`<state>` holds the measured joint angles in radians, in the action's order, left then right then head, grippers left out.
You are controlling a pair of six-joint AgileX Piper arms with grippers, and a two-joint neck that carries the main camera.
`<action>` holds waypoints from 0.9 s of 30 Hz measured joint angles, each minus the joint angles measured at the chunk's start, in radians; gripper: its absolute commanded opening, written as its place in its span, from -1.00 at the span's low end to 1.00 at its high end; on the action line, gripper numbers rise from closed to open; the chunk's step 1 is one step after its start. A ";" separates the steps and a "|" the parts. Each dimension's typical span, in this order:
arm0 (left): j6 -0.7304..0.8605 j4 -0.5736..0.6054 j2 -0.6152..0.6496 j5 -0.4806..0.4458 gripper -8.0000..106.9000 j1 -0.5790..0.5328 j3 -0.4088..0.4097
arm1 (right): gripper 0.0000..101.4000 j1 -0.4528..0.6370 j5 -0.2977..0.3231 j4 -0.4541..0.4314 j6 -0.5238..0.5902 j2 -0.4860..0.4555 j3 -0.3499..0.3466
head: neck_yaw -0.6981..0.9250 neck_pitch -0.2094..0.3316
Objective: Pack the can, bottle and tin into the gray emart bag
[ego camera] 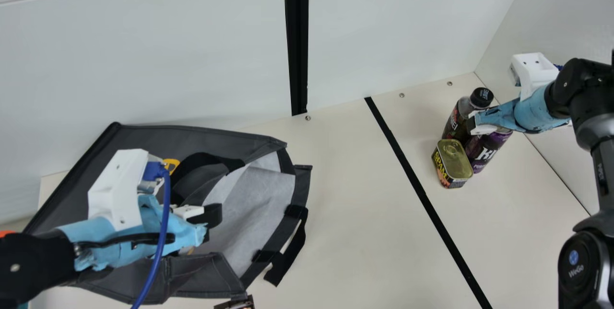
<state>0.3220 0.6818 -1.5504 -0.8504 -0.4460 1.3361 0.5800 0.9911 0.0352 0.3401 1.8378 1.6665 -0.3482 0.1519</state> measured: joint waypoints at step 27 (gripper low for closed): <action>0.000 0.000 0.000 0.000 -0.68 0.000 0.000 | -1.00 -0.011 -0.006 0.025 0.011 0.060 0.011 | 0.000 0.000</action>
<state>0.3220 0.6818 -1.5504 -0.8504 -0.4460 1.3361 0.5692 0.9853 0.0603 0.3511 1.8979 1.6779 -0.3482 0.1519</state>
